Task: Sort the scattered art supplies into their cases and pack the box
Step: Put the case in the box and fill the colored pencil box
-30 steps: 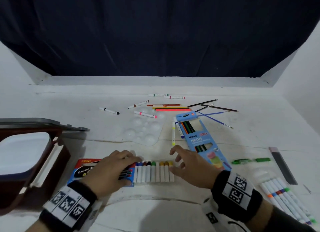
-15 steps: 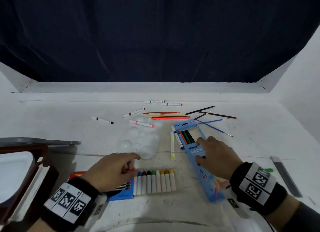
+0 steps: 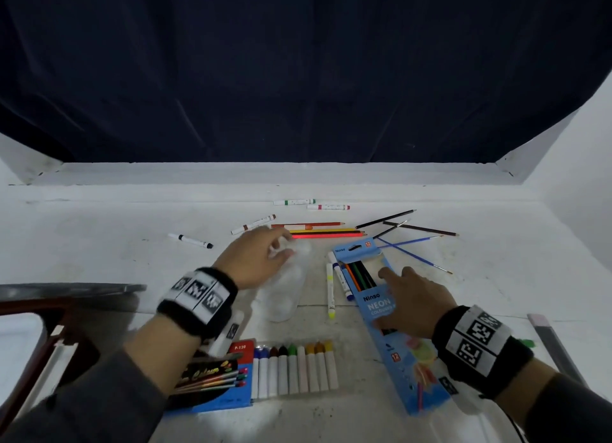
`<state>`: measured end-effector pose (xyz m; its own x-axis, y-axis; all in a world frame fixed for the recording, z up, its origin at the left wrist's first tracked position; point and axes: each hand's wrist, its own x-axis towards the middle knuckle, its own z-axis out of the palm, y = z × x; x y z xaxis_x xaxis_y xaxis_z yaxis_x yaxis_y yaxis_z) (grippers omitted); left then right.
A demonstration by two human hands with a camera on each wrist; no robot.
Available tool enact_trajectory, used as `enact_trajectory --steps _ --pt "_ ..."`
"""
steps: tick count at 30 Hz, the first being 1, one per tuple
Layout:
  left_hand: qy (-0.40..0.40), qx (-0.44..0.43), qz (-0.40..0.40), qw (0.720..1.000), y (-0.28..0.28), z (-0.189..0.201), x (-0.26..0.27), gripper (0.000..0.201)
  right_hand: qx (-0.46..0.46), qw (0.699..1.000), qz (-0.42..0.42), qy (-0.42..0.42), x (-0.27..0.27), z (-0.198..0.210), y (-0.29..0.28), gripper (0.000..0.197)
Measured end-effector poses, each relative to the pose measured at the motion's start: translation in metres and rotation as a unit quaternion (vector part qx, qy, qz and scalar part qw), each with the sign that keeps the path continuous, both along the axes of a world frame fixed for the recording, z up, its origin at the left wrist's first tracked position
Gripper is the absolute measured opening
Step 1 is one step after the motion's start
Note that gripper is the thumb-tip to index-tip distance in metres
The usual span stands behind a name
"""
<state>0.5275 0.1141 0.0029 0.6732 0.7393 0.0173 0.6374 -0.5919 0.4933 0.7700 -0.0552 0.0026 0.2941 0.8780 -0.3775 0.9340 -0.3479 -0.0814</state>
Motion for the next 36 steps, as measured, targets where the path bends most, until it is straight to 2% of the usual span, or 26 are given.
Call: enact_trajectory --steps 3,8,10,16,19,22,26,32,34,36 --pt "0.024 0.017 0.022 0.999 0.037 -0.011 0.03 0.026 0.002 1.0 -0.003 0.008 0.001 0.0 0.003 0.087" --pt "0.198 0.012 -0.015 0.98 0.072 -0.026 0.063 0.036 0.025 0.999 -0.019 0.043 0.006 -0.005 0.002 0.086" --pt "0.224 0.028 -0.027 0.974 0.081 -0.026 0.07 0.033 0.029 0.998 -0.023 0.054 0.009 -0.008 0.002 0.089" --pt "0.206 0.052 -0.02 0.977 0.092 -0.027 0.081 0.016 0.047 0.995 -0.043 0.075 0.019 -0.013 0.007 0.1" --pt "0.186 0.047 -0.024 0.981 0.089 -0.024 0.083 0.015 0.059 0.992 -0.061 0.095 0.023 -0.015 0.008 0.098" --pt "0.206 0.053 -0.036 0.976 0.081 -0.021 0.084 0.011 0.07 0.99 -0.073 0.101 0.024 -0.017 0.007 0.096" --pt "0.218 0.053 -0.05 0.973 0.071 -0.019 0.083 0.014 0.079 0.988 -0.082 0.102 0.023 -0.021 0.004 0.089" --pt "0.162 0.035 -0.053 0.985 0.064 -0.008 0.068 0.019 0.08 0.988 -0.089 0.097 0.024 -0.024 -0.002 0.082" --pt "0.181 0.033 -0.063 0.981 0.063 -0.006 0.055 0.015 0.079 0.988 -0.091 0.095 0.024 -0.024 -0.003 0.083" --pt "0.207 0.03 -0.072 0.975 0.061 -0.008 0.042 0.02 0.077 0.989 -0.091 0.091 0.024 -0.024 -0.002 0.084"
